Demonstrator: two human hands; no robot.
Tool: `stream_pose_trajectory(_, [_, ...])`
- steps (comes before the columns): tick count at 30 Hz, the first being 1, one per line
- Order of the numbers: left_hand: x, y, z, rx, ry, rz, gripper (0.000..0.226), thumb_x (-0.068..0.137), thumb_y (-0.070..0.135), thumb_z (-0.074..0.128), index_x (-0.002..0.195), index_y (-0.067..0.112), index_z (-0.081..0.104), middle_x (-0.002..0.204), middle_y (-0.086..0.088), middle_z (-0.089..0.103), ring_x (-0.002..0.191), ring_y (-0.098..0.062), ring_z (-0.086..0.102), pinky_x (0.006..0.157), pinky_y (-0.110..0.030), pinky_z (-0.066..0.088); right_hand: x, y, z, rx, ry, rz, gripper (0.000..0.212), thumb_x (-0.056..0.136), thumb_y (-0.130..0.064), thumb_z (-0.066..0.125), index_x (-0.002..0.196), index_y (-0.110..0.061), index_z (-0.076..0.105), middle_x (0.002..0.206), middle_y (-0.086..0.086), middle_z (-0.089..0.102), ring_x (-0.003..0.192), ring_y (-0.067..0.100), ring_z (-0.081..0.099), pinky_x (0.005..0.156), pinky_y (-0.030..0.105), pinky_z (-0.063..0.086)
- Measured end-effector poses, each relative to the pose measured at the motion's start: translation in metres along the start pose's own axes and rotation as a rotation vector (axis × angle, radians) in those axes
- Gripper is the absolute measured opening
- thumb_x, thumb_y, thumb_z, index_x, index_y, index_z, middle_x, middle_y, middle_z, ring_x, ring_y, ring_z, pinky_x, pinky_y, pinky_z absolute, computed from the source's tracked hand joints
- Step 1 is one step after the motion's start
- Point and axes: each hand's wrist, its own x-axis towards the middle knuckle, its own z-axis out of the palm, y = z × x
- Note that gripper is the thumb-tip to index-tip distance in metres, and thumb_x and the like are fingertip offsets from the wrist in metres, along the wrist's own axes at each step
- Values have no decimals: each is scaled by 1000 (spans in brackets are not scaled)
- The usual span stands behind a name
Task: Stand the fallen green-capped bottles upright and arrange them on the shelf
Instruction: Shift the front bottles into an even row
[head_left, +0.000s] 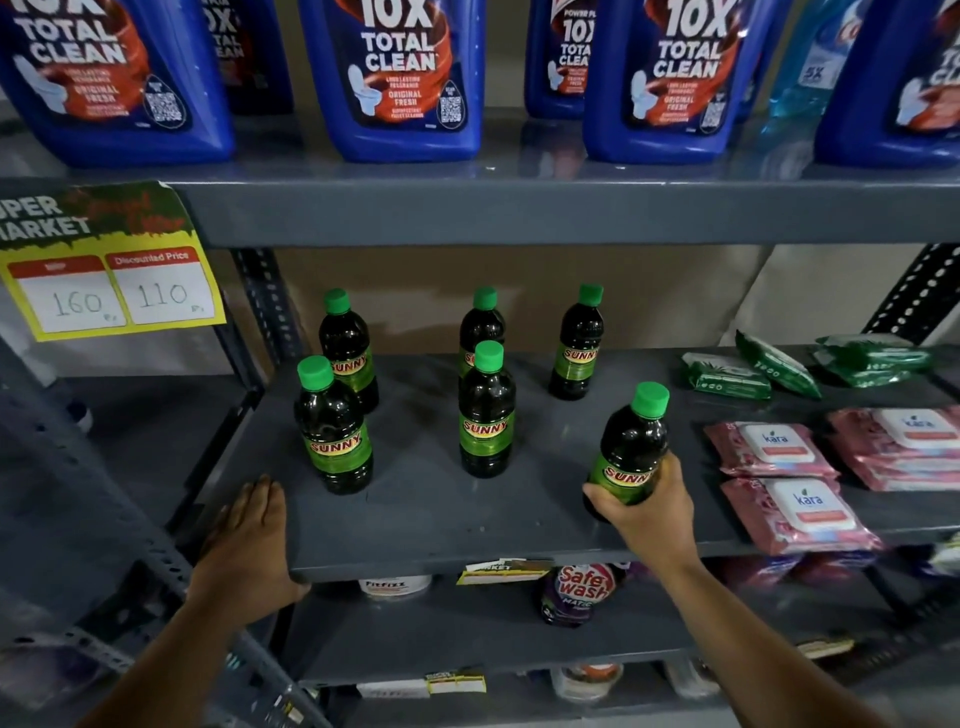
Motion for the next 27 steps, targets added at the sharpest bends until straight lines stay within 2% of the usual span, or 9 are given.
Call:
stream_pose_trajectory(9, [-1,0,2,-27,14,2,133,55,60,75,148,7,-5,160,-13,-1,147,-27,-3,121,-44,7,-4,2,2,27,22,8,72,58,-29,89,117,-22,48,103,-2,63,93,16,63,78,30,49])
stream_pose_trajectory(12, [0,-1,3,-25,17,5,134,55,61,74,148,7,-5,160,-13,-2,147,-26,-3,121,-43,7,-7,0,0,19,0,-20,77,58,-31,89,120,-22,46,109,-2,60,99,18,61,87,38,51])
stream_pose_trajectory(15, [0,0,3,-5,18,8,136,55,64,74,148,7,-7,160,-13,-2,147,-26,-3,121,-42,6,-23,6,2,-30,157,-118,100,57,-55,82,134,-13,33,132,9,41,127,27,39,104,44,35])
stream_pose_trajectory(17, [-1,0,2,5,28,16,136,56,64,73,147,7,-9,160,-12,-3,147,-26,-3,121,-42,5,-48,9,12,-44,262,-296,99,64,-73,65,128,-4,32,130,8,32,126,30,31,107,42,27])
stream_pose_trajectory(18, [-2,0,1,11,30,20,135,56,64,73,147,6,-8,160,-12,-3,147,-26,-2,121,-41,5,-63,9,21,-48,246,-378,94,68,-75,59,124,-4,35,126,5,31,124,26,31,108,36,26])
stream_pose_trajectory(20, [-2,-1,1,13,41,30,135,56,63,73,148,5,-7,160,-13,-2,147,-27,-1,121,-42,6,-87,6,41,-55,160,-496,81,73,-73,56,118,-7,39,122,3,32,118,20,32,107,21,24])
stream_pose_trajectory(22, [-2,-1,1,-3,42,33,135,56,62,74,148,5,-6,160,-13,-1,147,-27,0,121,-42,7,-91,0,56,-11,161,-485,75,72,-69,61,114,-12,40,120,3,33,112,25,38,103,18,26])
stream_pose_trajectory(25, [-2,0,0,-11,37,24,133,58,61,74,148,6,-8,160,-12,-2,147,-26,-2,121,-41,5,-73,-10,59,55,402,-313,78,57,-48,80,117,-24,36,117,-8,27,109,37,40,99,39,32])
stream_pose_trajectory(27, [-3,1,-1,0,40,29,133,57,61,73,148,6,-7,160,-12,-2,147,-26,-2,121,-40,5,-60,-19,50,44,509,-248,85,48,-34,88,113,-19,35,117,-1,31,112,40,38,97,47,33])
